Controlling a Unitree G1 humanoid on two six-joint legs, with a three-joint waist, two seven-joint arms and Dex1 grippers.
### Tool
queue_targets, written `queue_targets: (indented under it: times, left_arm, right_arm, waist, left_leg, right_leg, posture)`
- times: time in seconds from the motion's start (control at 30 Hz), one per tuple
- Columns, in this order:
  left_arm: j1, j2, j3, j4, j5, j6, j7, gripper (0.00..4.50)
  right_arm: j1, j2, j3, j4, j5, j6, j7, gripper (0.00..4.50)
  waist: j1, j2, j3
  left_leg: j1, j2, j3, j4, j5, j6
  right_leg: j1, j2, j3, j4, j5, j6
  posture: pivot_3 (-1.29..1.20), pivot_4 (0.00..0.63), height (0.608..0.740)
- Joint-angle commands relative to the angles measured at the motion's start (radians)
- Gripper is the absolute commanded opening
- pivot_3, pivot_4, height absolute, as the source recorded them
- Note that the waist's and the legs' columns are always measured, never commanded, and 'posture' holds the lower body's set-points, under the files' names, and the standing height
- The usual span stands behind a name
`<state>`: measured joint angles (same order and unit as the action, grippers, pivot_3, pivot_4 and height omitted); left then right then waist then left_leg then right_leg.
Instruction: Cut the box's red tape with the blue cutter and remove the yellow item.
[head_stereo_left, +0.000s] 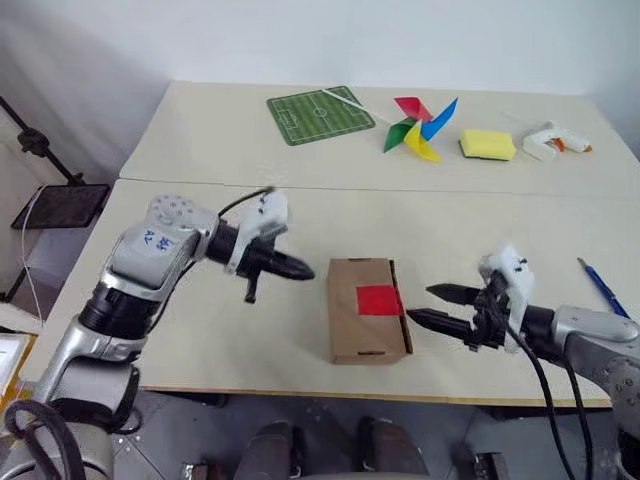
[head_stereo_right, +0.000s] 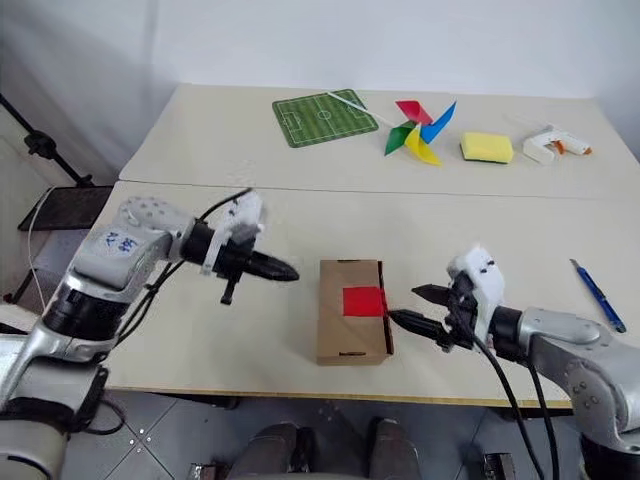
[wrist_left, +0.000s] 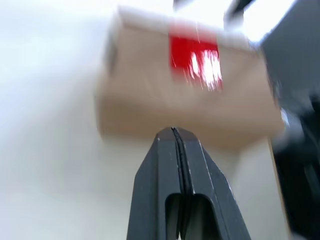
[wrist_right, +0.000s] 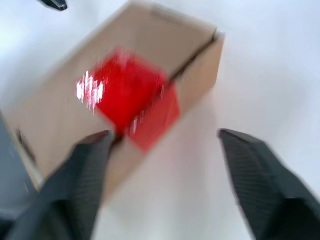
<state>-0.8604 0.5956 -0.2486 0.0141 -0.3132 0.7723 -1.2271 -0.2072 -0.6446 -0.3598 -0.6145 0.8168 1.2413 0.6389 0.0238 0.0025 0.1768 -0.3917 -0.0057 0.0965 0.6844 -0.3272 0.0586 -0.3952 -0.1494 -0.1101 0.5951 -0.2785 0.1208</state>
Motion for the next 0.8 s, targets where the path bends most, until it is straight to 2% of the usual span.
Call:
queue_targets:
  times: [0.03,0.13,0.3,0.53,0.8]
  left_arm:
    - [-0.009,-0.076,-0.014,0.037,0.038,-0.061,0.098,0.0]
    - [-0.008,-0.184,-0.006,0.081,0.055,-0.058,0.209,0.0]
    - [0.008,-0.223,-0.052,0.071,0.079,-0.088,0.22,0.0]
    - [0.01,-0.228,-0.089,0.058,0.091,-0.103,0.215,0.0]
    - [0.042,-0.19,-0.161,0.069,0.146,-0.168,0.188,0.0]
  right_arm:
    - [-0.048,0.011,-0.007,0.019,0.031,0.047,-0.077,4.47]
    - [-0.076,0.012,0.042,0.041,0.011,0.043,-0.109,4.47]
    - [-0.089,0.012,0.07,0.069,-0.004,0.013,-0.138,4.47]
    - [-0.09,0.017,0.07,0.083,0.002,0.011,-0.17,4.47]
    - [-0.088,-0.016,0.094,0.085,-0.006,0.042,-0.191,4.47]
  waist:
    - [0.001,0.0,0.0]
    - [0.002,0.0,0.0]
    - [0.001,0.0,0.0]
    - [0.0,0.0,0.0]
    - [0.0,0.0,0.0]
  left_leg:
    - [0.0,0.0,0.0,0.0,0.0,0.0]
    - [-0.002,-0.001,0.001,0.0,0.001,0.002]
    - [-0.005,-0.001,0.002,0.0,0.001,0.003]
    - [-0.005,-0.001,0.003,0.0,0.002,0.004]
    - [-0.005,-0.001,0.003,0.0,0.002,0.004]
  right_leg:
    - [0.0,0.0,0.0,0.001,0.0,0.0]
    - [0.0,0.002,-0.002,0.0,0.0,0.0]
    - [-0.003,0.009,-0.009,0.0,0.001,0.001]
    - [-0.003,0.009,-0.009,0.0,0.001,0.002]
    - [-0.003,0.009,-0.009,0.0,0.001,0.002]
  posture:
    - [0.0,0.15,0.74]
    - [0.0,0.15,0.74]
    - [0.0,0.15,0.74]
    - [0.0,0.15,0.74]
    - [0.0,0.15,0.74]
